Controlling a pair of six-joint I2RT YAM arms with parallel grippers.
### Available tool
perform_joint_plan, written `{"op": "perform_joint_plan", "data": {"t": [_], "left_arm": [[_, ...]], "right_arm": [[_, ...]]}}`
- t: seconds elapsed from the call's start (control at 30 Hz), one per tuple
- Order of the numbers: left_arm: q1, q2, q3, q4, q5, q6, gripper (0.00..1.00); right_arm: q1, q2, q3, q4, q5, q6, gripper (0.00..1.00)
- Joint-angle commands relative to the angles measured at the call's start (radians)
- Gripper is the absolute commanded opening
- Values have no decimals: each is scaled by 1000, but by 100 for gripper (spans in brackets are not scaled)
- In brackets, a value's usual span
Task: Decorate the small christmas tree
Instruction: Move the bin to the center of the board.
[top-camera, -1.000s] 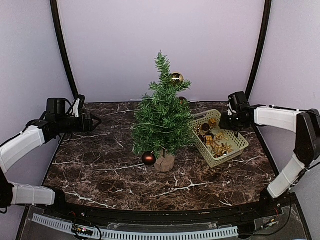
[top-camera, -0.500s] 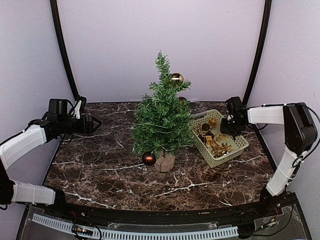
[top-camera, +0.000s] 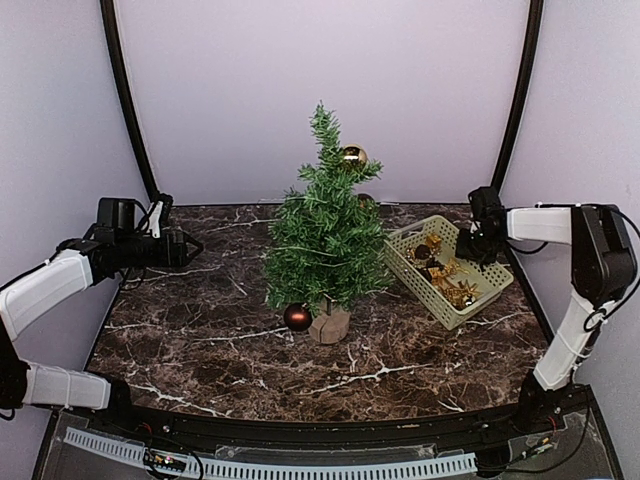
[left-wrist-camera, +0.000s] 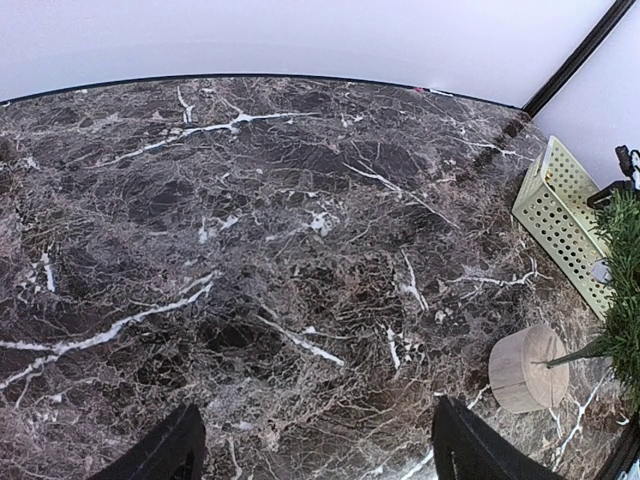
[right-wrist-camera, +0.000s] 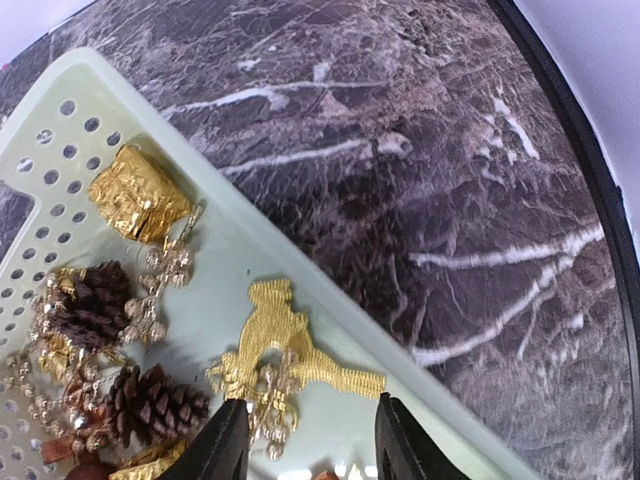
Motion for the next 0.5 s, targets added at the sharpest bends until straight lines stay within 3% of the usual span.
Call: {"op": "perform_joint_plan", "data": {"t": [0.0, 0.27, 0.47], "left_arm": [[7, -33, 28, 4, 9, 5, 81], [7, -47, 24, 12, 33, -7, 81], [8, -58, 22, 14, 46, -15, 81]], "right_arm": [[32, -114, -7, -146, -16, 15, 50], [80, -195, -13, -473, -16, 116, 57], [81, -124, 8, -500, 21, 89, 58]]}}
